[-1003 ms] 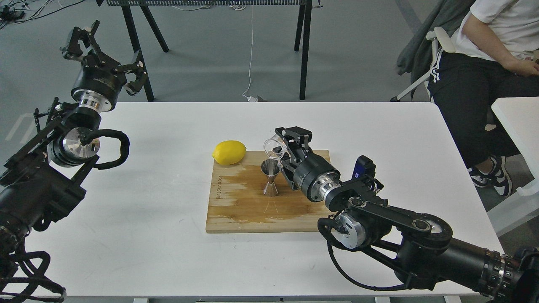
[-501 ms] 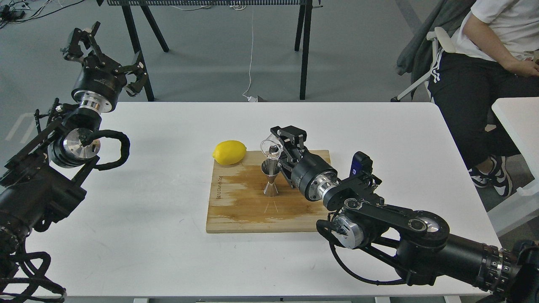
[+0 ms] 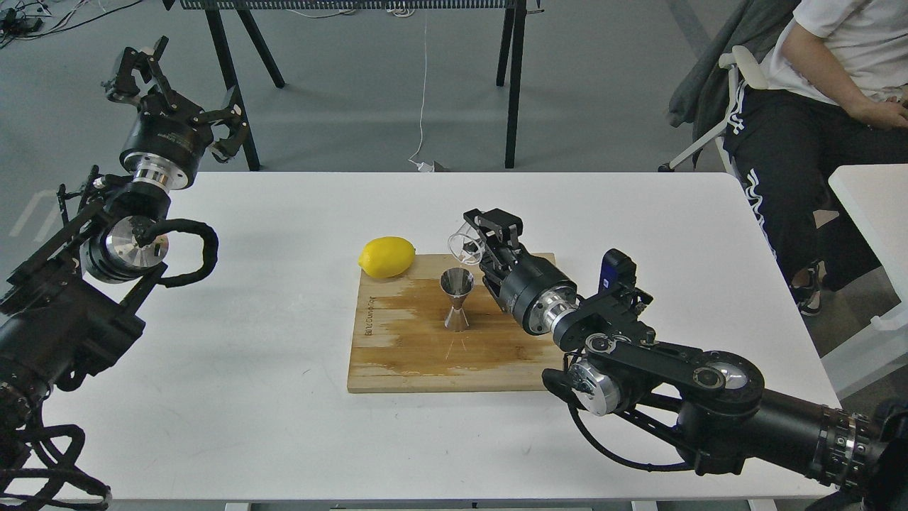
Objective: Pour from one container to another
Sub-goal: 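Tilt the glass cup over the jigger to pour with the right gripper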
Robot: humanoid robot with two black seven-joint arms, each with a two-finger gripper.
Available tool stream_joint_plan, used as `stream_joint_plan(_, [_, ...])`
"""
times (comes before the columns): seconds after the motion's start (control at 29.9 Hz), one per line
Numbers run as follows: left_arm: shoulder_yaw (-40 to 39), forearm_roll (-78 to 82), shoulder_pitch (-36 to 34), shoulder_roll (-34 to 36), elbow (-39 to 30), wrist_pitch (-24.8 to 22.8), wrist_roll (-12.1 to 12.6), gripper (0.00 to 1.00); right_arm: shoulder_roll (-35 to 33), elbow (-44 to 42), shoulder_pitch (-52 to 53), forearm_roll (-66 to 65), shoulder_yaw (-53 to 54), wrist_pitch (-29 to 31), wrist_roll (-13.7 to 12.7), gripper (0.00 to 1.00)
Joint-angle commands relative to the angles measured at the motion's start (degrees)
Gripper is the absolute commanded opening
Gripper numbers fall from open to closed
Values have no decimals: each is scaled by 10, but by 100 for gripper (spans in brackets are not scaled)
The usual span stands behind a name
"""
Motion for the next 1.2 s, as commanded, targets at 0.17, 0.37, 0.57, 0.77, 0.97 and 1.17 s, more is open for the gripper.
stream_joint_plan(0.17, [0,0,0,0,0,0,0,100,0,-4,11,-2,-13,0,0,22])
stream_joint_plan(0.37, [0,0,1,-1,1,-1,0,100,1,-7,19,-2,-29,0,0,22])
stream_joint_plan(0.57, [0,0,1,-1,4,-2,-1,100,1,-11,23,-25,-32,0,0,22])
stream_joint_plan(0.77, [-1,0,1,-2,11,-4,-1,100,0,-14,29,-39,-54,0,1,22])
stream_joint_plan(0.97, [-1,-1,1,-2,11,-4,-1,100,-1,-15,31,-58,-55,0,0,22])
stream_joint_plan(1.17, [0,-1,2,-3,11,-4,-1,100,-1,-27,43,-73,-81,0,1,22])
